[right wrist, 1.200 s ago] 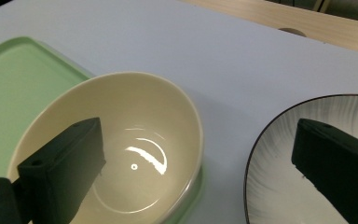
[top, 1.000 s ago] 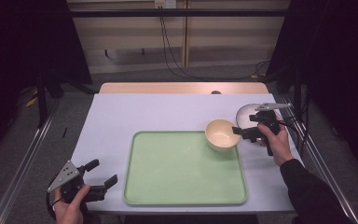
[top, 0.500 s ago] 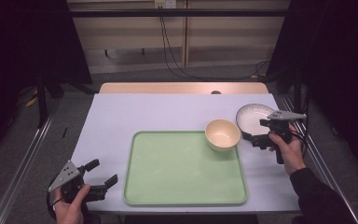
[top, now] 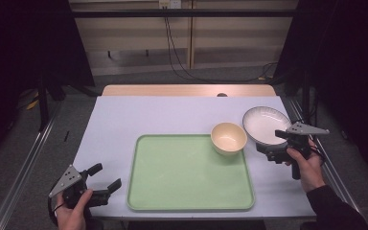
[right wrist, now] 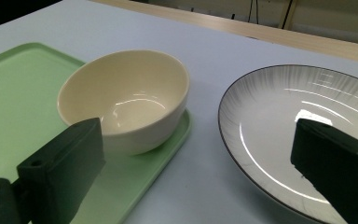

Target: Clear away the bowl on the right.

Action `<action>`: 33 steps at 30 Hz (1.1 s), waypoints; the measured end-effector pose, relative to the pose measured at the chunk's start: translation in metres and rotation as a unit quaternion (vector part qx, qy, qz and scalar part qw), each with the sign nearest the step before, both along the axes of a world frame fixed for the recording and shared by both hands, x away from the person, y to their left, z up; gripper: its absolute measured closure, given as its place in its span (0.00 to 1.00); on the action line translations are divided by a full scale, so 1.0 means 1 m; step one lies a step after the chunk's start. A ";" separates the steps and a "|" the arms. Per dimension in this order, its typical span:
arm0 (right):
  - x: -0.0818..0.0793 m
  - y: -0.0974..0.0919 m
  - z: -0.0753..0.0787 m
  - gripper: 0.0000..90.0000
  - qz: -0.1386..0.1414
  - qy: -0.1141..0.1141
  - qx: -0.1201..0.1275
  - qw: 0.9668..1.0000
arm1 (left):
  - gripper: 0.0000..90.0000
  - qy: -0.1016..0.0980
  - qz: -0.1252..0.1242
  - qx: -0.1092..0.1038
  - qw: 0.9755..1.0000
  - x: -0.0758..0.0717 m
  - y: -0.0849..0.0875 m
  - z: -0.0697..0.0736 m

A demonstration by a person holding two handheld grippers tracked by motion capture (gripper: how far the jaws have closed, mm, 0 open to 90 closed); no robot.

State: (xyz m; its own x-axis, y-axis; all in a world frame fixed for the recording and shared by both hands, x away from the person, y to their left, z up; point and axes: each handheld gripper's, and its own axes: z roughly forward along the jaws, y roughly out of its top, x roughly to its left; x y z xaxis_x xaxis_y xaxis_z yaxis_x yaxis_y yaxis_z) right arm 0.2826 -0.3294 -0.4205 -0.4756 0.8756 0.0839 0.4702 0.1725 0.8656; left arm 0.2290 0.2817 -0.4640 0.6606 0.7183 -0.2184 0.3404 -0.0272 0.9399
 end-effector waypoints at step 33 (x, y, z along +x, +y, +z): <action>-0.071 -0.012 -0.013 0.03 -0.013 -0.015 0.025 0.999 | 0.02 -0.009 -0.005 0.002 1.000 -0.002 0.000 0.001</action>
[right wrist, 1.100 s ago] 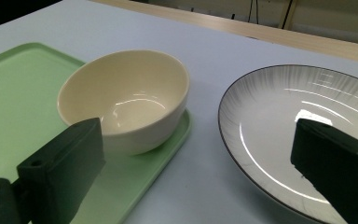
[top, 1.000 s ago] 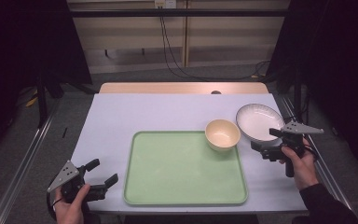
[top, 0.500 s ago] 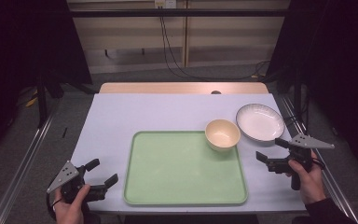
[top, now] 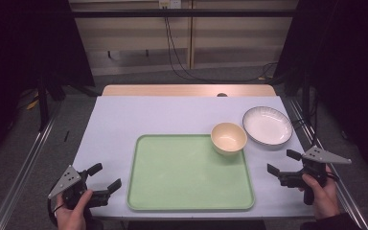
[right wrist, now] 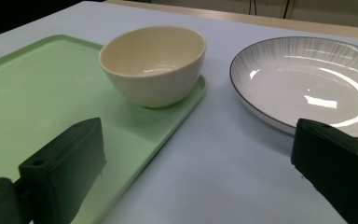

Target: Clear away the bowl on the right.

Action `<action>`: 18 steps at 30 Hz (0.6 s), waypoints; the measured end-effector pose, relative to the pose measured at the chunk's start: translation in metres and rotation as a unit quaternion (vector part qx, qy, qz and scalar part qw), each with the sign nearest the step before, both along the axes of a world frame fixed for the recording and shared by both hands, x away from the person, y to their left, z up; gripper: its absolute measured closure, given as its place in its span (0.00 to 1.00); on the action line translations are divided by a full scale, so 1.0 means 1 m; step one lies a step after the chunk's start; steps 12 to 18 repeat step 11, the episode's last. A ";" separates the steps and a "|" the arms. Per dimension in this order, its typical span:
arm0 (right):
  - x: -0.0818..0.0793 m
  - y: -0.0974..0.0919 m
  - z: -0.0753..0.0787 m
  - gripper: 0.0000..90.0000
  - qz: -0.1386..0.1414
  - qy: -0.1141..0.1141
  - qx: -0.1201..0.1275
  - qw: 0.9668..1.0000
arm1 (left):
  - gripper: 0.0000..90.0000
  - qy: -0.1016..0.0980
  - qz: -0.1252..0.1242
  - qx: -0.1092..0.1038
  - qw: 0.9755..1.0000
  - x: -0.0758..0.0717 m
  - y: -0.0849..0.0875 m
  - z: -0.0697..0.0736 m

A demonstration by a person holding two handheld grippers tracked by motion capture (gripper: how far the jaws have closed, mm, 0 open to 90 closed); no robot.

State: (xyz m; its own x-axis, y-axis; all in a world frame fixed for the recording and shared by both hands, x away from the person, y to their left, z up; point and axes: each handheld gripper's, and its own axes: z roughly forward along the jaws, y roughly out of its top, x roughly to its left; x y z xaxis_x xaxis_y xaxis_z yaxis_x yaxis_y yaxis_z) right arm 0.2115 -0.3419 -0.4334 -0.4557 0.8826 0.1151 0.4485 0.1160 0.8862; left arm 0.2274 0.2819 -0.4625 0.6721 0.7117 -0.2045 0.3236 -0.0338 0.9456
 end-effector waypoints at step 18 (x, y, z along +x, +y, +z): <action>-0.002 0.008 -0.010 0.02 0.021 0.012 -0.029 0.999 | 0.02 -0.002 0.001 0.002 1.000 0.000 0.000 0.000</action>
